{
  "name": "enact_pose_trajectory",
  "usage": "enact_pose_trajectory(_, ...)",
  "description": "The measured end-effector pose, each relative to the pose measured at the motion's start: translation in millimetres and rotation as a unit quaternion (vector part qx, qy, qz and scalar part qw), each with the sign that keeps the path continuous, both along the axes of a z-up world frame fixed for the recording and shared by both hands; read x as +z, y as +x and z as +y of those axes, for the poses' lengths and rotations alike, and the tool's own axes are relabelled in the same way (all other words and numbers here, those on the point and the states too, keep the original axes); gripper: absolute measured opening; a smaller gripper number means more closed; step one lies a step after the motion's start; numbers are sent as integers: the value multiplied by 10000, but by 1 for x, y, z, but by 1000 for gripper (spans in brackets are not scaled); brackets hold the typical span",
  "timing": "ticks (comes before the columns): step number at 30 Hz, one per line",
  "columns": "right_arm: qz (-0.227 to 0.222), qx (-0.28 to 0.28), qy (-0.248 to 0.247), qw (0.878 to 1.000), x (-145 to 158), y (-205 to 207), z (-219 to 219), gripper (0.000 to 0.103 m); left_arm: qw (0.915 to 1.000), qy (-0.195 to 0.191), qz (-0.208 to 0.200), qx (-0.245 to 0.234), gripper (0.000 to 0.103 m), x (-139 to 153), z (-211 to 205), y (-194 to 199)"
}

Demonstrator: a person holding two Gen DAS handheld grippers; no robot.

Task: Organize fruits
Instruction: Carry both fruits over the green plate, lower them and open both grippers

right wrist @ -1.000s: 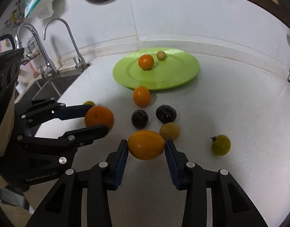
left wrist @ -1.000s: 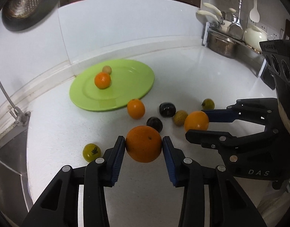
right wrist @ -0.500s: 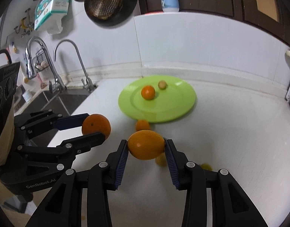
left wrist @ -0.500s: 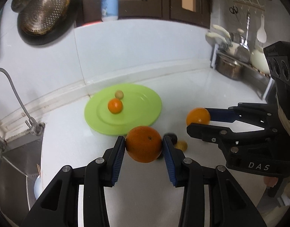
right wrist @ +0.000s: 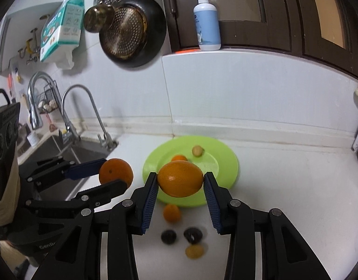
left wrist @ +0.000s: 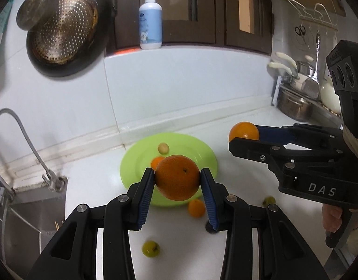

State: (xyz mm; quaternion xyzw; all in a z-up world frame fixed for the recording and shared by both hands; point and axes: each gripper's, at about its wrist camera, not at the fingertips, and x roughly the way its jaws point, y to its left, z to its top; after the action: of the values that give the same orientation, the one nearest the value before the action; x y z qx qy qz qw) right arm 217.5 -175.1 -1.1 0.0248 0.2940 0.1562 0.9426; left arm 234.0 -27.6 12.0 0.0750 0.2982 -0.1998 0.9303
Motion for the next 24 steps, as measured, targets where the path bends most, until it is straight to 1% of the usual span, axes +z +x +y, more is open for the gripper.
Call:
enact_pose_trajectory(4,-82,-13,-23,10000,7,17,3,41,9999,61,-80,70,40,7,1,17)
enact_pose_trajectory(9,-23,-25,1,10000,11,44,5,41,9999,100,-81,90,40,10,0,42)
enact_pose_trajectory(13,58,-14,-76,10000,12,65,7,41,9999,90,74,94,40,8,0,67)
enact_pose_trajectory(17,188,-8,-272,9995,7,89,11,41,9995,124,260,125,40,1,0,93)
enact_pose_trajectory(19,250,-16,-356,9991,3,99,12,41,9989,170,395,195,40,-7,0,109)
enact_pose_trajectory(24,636,-43,-421,9971,-17,131,12,41,9968,191,720,295,40,-29,-1,142)
